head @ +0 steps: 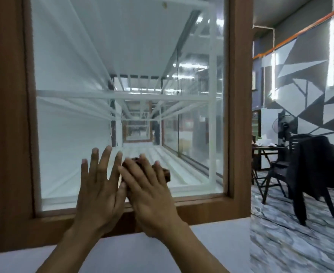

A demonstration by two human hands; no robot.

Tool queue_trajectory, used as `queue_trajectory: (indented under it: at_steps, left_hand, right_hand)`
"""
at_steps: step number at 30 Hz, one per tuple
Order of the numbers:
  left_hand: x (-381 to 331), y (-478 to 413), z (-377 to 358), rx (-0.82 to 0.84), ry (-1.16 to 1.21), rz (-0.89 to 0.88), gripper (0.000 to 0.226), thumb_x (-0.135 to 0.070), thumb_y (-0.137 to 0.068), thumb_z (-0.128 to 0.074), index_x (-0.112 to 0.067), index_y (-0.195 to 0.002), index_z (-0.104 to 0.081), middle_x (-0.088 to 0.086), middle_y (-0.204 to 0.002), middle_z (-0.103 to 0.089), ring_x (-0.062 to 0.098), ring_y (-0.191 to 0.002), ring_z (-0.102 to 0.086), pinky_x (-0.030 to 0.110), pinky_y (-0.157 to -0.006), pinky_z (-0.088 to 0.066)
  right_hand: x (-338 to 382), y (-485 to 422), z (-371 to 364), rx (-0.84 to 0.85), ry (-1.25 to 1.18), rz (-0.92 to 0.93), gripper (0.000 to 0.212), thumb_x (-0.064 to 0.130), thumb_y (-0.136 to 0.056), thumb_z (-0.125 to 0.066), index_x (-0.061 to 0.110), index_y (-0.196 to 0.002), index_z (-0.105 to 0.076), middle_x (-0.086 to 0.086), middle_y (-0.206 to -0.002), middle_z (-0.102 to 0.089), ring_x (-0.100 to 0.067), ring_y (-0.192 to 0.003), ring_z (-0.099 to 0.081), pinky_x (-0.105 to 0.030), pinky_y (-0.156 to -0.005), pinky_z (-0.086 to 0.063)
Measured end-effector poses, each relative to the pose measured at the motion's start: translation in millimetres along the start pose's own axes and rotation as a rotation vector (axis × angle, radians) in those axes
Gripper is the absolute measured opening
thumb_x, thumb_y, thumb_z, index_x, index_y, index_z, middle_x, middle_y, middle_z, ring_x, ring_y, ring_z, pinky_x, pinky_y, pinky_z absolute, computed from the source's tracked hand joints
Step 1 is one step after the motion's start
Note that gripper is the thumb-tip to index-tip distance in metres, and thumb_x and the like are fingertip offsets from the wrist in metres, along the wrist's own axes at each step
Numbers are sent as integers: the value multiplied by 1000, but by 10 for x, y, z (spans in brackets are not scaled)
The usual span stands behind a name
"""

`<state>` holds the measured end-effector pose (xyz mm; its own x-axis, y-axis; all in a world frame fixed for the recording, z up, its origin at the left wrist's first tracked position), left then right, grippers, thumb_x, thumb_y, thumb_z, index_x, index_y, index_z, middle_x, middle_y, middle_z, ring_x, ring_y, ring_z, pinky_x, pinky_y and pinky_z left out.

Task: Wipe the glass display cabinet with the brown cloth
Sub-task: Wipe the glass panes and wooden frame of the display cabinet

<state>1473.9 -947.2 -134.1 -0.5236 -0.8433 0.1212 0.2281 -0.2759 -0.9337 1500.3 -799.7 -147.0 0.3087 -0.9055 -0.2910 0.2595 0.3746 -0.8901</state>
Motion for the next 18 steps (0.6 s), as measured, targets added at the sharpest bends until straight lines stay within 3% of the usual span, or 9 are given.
queue_trajectory:
  at_steps: [2, 5, 7, 11, 16, 18]
  left_hand:
    - [-15, 149, 3, 35, 0, 13, 65, -36, -100, -28, -11, -159, -18, 10, -169, -4, 34, -157, 0, 55, -125, -1]
    - [-25, 277, 28, 66, 5, 5, 66, -36, -99, -28, -12, -159, -16, 10, -169, -3, 34, -157, 0, 58, -124, -4]
    - [-47, 286, 18, 74, -12, -4, 66, -36, -98, -29, -12, -159, -17, 12, -169, -5, 34, -157, -1, 61, -123, -8]
    - [-101, 261, -25, 61, -32, 21, 68, -34, -97, -31, -12, -159, -15, 13, -169, -5, 33, -157, -2, 62, -123, -9]
    - [-83, 256, -45, 63, -60, 8, 69, -35, -97, -31, -13, -159, -15, 13, -169, -5, 32, -157, -3, 62, -124, -7]
    - [-83, 259, -51, 75, -67, 1, 69, -37, -97, -30, -14, -160, -14, 12, -169, -4, 33, -157, -2, 62, -123, -7]
  right_hand:
    - [-226, 401, 45, -38, 58, -113, 61, 24, -102, -44, 24, -159, -22, 4, -169, -9, -24, -157, -4, -54, -122, -14]
    - [-705, 746, 296, -174, -9, -487, 55, 23, -102, -38, 20, -156, -27, 0, -168, -17, -27, -156, -7, -60, -119, -24]
    - [-667, 681, 327, -212, -33, -610, 51, 22, -102, -36, 17, -153, -32, -3, -166, -22, -27, -156, -7, -60, -119, -27]
    - [-402, 678, 221, -38, -58, -270, 48, 22, -102, -39, 23, -150, -37, 1, -166, -24, -23, -156, -8, -52, -123, -16]
    - [-906, 909, 474, -158, -36, -528, 47, 16, -100, -38, 13, -147, -40, -4, -164, -25, -29, -156, -5, -58, -121, -24]
    - [-643, 714, 377, -104, -3, -430, 54, 20, -101, -37, 15, -155, -31, -3, -168, -16, -29, -157, -3, -55, -123, -17]
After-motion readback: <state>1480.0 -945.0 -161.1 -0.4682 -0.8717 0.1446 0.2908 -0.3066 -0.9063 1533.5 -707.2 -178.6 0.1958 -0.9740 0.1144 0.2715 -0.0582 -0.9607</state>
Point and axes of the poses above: each hand's wrist, its own y-axis away from the middle knuckle, its own z-axis out of the back of the hand, x = y × z, the point moved 1 cm from there along -y, towards the middle knuckle
